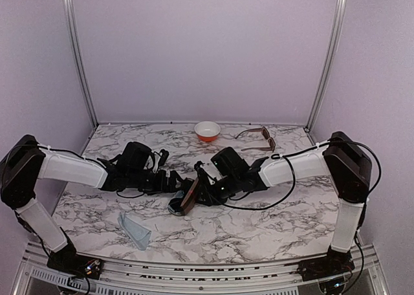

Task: Organize the sunglasses
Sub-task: Close the sunglasses case at the center of the board, then move the sunglasses case to the center of the board.

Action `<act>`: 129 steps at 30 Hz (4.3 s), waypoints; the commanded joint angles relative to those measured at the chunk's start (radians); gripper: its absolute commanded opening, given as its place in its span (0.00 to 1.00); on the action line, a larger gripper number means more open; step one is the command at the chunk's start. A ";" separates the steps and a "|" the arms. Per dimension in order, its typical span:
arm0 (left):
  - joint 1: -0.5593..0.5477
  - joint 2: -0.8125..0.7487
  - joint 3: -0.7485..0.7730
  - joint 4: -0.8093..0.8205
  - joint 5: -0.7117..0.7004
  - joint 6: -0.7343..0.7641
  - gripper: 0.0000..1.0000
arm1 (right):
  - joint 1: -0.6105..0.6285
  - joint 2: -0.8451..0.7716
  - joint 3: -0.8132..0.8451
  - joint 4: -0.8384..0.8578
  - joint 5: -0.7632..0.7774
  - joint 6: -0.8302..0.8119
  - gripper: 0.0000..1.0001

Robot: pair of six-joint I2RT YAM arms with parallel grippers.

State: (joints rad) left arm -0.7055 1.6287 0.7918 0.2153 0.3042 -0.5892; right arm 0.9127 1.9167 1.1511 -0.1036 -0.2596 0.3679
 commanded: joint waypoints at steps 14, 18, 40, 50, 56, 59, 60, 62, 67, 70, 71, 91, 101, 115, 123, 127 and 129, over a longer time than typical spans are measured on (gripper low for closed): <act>-0.004 0.062 0.044 -0.054 0.176 0.002 0.99 | 0.009 -0.040 -0.028 0.065 0.008 0.002 0.30; -0.005 0.087 0.056 -0.066 0.173 0.011 0.99 | 0.010 -0.043 -0.031 0.067 0.007 0.000 0.30; -0.031 0.173 0.146 -0.157 0.151 0.039 0.99 | 0.010 -0.028 -0.021 0.073 -0.006 -0.001 0.30; -0.031 0.153 0.155 -0.175 0.135 0.048 0.71 | 0.009 -0.028 -0.022 0.072 -0.007 -0.003 0.30; -0.032 0.149 0.160 -0.179 0.138 0.050 0.66 | 0.008 -0.028 -0.022 0.069 -0.009 -0.003 0.30; -0.032 0.145 0.161 -0.180 0.138 0.049 0.65 | 0.009 -0.028 -0.023 0.069 -0.010 -0.001 0.30; -0.032 0.142 0.161 -0.180 0.135 0.051 0.65 | 0.009 -0.028 -0.023 0.070 -0.009 -0.001 0.30; -0.032 0.139 0.161 -0.180 0.130 0.051 0.65 | 0.010 -0.026 -0.023 0.069 -0.009 -0.001 0.30; -0.035 0.127 0.152 -0.177 0.117 0.046 0.67 | 0.009 -0.029 -0.019 0.066 -0.003 -0.002 0.30; -0.038 0.091 0.126 -0.177 0.091 0.050 0.81 | 0.009 -0.034 -0.018 0.060 0.004 -0.002 0.32; -0.038 0.075 0.117 -0.177 0.084 0.055 0.85 | 0.009 -0.033 -0.018 0.058 0.005 -0.003 0.33; -0.049 -0.017 0.063 -0.249 0.003 0.067 0.79 | 0.021 0.040 0.048 0.105 -0.071 0.045 0.41; -0.031 -0.144 0.015 -0.327 -0.158 0.064 0.79 | 0.055 0.125 0.127 0.162 -0.134 0.077 0.41; -0.012 -0.304 -0.043 -0.413 -0.284 0.070 0.80 | 0.028 0.387 0.517 0.070 -0.054 0.070 0.42; -0.009 -0.354 -0.054 -0.443 -0.320 0.071 0.80 | -0.029 0.505 0.705 0.044 -0.083 0.062 0.42; -0.009 -0.369 -0.054 -0.446 -0.342 0.071 0.81 | -0.056 0.495 0.702 0.033 -0.078 0.046 0.42; -0.009 -0.366 -0.054 -0.446 -0.343 0.072 0.81 | -0.064 0.486 0.690 0.040 -0.098 0.037 0.42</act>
State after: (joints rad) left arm -0.7197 1.2800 0.7441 -0.1951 -0.0116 -0.5266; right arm 0.8703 2.4123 1.8210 -0.0429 -0.3492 0.4324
